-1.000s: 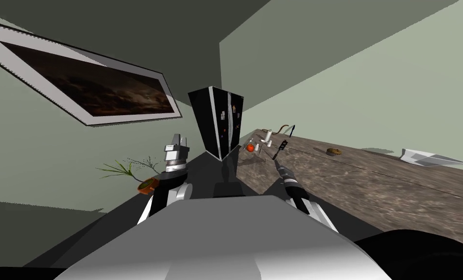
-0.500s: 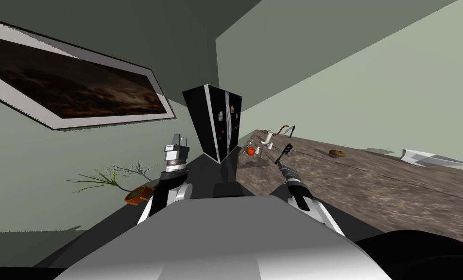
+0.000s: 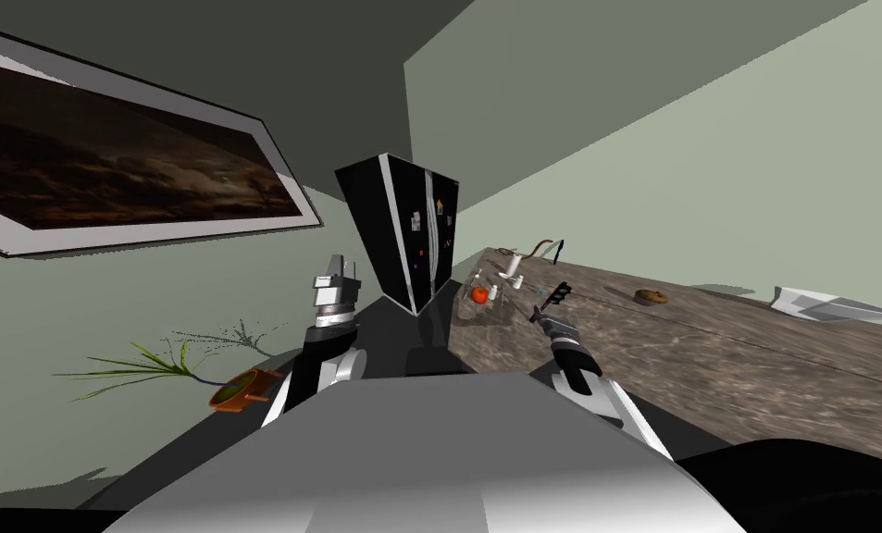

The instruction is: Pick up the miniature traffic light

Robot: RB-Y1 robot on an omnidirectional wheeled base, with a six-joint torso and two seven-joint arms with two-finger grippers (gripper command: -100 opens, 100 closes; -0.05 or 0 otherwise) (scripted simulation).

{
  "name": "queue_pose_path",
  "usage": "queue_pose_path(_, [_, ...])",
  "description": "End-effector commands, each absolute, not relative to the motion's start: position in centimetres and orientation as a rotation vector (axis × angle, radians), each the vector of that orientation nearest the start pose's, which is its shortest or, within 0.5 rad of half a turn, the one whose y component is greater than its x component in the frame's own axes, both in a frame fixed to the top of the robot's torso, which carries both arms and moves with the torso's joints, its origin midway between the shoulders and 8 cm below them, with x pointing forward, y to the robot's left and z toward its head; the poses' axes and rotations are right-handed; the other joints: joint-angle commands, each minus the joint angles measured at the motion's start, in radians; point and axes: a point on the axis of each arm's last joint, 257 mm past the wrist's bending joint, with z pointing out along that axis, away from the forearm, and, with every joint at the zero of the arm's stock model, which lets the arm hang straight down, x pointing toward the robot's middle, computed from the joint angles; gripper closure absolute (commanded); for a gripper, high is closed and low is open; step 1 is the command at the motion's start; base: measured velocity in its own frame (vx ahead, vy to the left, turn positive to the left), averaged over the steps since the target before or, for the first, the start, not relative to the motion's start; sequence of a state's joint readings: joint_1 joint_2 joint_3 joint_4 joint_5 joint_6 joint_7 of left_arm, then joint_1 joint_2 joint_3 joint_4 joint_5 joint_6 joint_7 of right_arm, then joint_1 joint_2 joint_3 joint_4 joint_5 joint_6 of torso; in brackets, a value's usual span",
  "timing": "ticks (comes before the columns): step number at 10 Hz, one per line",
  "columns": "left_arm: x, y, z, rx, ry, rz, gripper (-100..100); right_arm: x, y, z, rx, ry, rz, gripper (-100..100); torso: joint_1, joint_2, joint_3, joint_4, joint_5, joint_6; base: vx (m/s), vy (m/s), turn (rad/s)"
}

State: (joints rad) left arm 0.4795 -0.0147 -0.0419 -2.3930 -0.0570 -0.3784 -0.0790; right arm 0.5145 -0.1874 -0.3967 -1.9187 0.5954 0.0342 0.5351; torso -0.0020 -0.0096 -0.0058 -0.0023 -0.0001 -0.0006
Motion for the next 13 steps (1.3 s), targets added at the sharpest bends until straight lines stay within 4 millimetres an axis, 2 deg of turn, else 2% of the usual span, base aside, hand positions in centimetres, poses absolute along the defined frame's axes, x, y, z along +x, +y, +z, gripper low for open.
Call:
queue_pose_path(1, [34.4,25.9,5.8,-0.602,0.642,-1.240,0,33.7,-53.1,-21.8,0.429,1.578,-0.381,-100,0.000,0.000,0.000,0.000,0.000,0.000,0.087,-0.006,-0.036])
queue_pose_path(2, [34.4,25.9,5.8,-0.602,0.642,-1.240,0,33.7,-53.7,-21.6,0.411,1.585,-0.417,-100,0.000,0.002,0.001,0.000,0.000,0.000,0.091,-0.002,-0.043])
queue_pose_path(3, [34.4,25.9,5.8,-0.602,0.642,-1.240,0,33.8,-53.4,-21.6,0.421,1.579,-0.393,-100,0.000,0.002,0.001,0.001,0.000,0.000,0.043,0.000,-0.007])
queue_pose_path(4, [34.4,25.9,5.8,-0.602,0.642,-1.240,0,33.8,-53.5,-21.6,0.419,1.581,-0.399,0,0.000,0.005,0.003,0.001,0.000,0.000,0.008,0.000,0.002])
queue_pose_path(5, [34.4,25.9,5.8,-0.602,0.642,-1.240,0,33.8,-53.5,-21.6,0.419,1.581,-0.398,-100,0.000,0.007,0.004,0.002,0.000,0.000,0.000,0.000,0.000])
queue_pose_path(6, [34.4,25.9,5.8,-0.602,0.642,-1.240,0,33.8,-53.5,-21.6,0.419,1.581,-0.398,100,0.000,0.008,0.005,0.002,0.000,0.000,0.000,0.000,0.000])
queue_pose_path(10, [34.4,25.9,5.8,-0.602,0.642,-1.240,0,33.8,-53.5,-21.6,0.419,1.581,-0.398,100,0.000,0.009,0.005,0.002,0.000,0.000,0.000,0.000,0.000])
queue_pose_path(11, [34.4,25.9,5.8,-0.602,0.642,-1.240,0,33.8,-53.5,-21.6,0.419,1.581,-0.398,0,0.000,0.009,0.005,0.002,0.000,0.000,0.000,0.000,0.000])
queue_pose_path(12, [34.4,25.9,5.8,-0.602,0.642,-1.240,0,33.4,-54.4,-22.1,0.440,1.580,-0.425,-100,0.000,0.009,0.005,0.002,0.000,0.000,0.077,0.063,-0.197])
queue_pose_path(13, [34.4,25.9,5.8,-0.602,0.642,-1.240,0,33.2,-54.9,-22.4,0.450,1.580,-0.438,-100,0.004,0.005,0.003,0.001,0.001,0.001,0.142,0.124,-0.198])
